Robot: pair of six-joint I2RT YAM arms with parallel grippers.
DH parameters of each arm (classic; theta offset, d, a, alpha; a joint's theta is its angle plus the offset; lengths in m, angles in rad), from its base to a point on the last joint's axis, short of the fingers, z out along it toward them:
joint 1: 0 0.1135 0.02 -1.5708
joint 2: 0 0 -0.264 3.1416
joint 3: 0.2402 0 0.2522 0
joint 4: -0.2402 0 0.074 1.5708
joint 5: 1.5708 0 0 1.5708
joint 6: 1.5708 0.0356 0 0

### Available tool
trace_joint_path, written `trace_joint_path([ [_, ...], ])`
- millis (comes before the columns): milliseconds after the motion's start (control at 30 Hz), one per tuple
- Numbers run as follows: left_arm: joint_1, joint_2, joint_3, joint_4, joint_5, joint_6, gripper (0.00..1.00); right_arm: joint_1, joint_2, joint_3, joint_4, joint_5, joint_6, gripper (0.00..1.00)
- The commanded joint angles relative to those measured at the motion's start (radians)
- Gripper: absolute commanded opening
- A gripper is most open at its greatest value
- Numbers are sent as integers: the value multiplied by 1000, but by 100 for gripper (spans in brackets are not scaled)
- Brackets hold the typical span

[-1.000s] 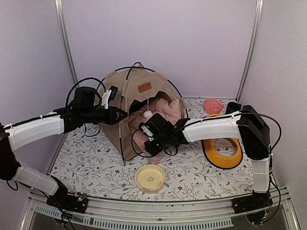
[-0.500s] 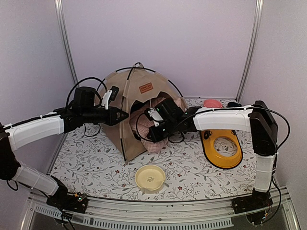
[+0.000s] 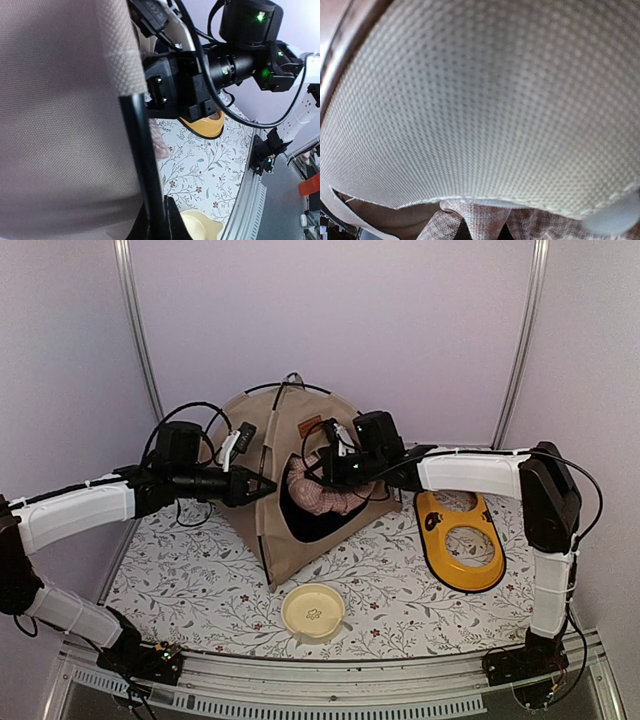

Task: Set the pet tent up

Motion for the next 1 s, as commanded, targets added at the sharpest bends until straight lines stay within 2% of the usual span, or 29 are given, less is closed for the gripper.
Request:
trace_joint_path([
  [0,-24,-33,16,31,104,15,0,16,72,45,145,-10,55,0],
  [300,0,-49,22,7,-10,41,1,121,135,14,65,-42,-90,0],
  [467,36,-48,21,-1,12,59,1,146,191,74,-82,29,-164,8],
  [600,61,-51,28,-17,17,77,1,147,240,126,-167,77,-188,10],
  [667,75,-52,28,-22,21,79,1,148,253,138,-191,90,-200,17],
  [700,81,-53,26,-22,25,79,1,148,255,141,-194,86,-206,26],
  [733,83,-50,23,-21,28,81,1,149,258,142,-194,83,-213,30],
  [833,90,-38,19,-20,51,80,1,150,270,160,-198,86,-216,39],
  [967,92,-35,16,-8,128,79,1,148,316,227,-231,94,-209,55],
])
